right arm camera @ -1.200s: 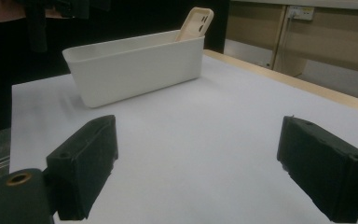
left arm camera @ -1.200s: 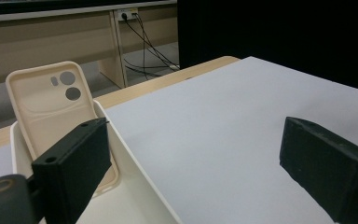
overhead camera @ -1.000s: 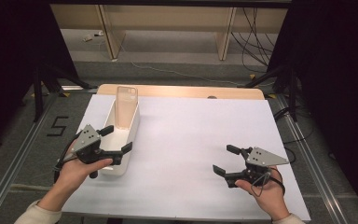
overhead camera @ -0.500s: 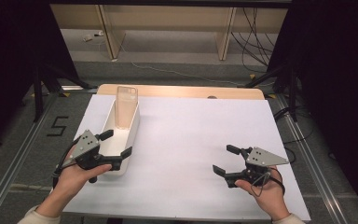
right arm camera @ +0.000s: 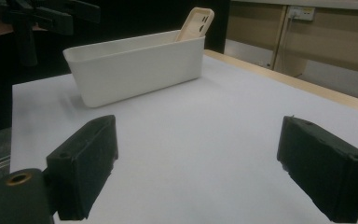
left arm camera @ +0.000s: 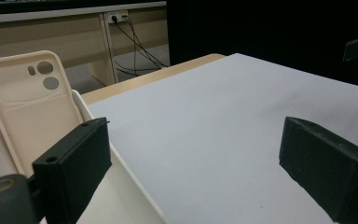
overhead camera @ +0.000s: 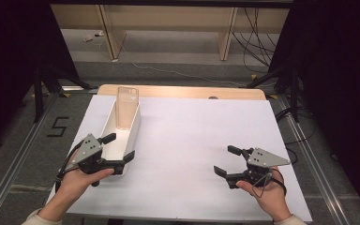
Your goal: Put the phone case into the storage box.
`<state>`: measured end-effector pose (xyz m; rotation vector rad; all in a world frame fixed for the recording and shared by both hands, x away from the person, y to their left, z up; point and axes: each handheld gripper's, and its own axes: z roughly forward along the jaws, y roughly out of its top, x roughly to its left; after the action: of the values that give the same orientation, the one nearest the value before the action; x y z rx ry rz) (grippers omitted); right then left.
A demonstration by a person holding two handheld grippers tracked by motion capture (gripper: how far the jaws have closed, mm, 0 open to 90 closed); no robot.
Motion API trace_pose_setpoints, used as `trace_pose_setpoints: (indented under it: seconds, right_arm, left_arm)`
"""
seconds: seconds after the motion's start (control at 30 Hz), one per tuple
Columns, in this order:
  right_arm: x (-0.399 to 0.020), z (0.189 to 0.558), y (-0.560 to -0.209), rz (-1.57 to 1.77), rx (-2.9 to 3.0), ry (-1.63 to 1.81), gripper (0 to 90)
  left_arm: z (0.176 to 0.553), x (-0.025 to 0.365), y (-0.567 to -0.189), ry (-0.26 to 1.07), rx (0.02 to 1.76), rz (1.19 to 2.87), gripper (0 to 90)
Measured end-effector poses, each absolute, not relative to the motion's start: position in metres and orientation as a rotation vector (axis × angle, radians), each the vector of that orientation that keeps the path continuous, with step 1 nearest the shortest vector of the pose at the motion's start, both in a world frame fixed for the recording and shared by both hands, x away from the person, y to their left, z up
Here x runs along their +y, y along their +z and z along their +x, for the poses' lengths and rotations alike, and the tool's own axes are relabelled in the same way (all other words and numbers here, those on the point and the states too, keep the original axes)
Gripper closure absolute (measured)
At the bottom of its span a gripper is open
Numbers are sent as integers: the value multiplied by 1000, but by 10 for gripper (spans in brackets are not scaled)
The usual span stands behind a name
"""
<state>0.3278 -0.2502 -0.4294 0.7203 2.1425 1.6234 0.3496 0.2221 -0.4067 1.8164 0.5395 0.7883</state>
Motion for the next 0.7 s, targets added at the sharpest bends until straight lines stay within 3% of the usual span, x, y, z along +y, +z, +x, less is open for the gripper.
trace_pose_setpoints:
  seconds: [0.7]
  right_arm:
    - [-251, 328, -429, 718, 2124, 1625, 136]
  left_arm:
    - [348, 221, -410, 798, 547, 1824, 84]
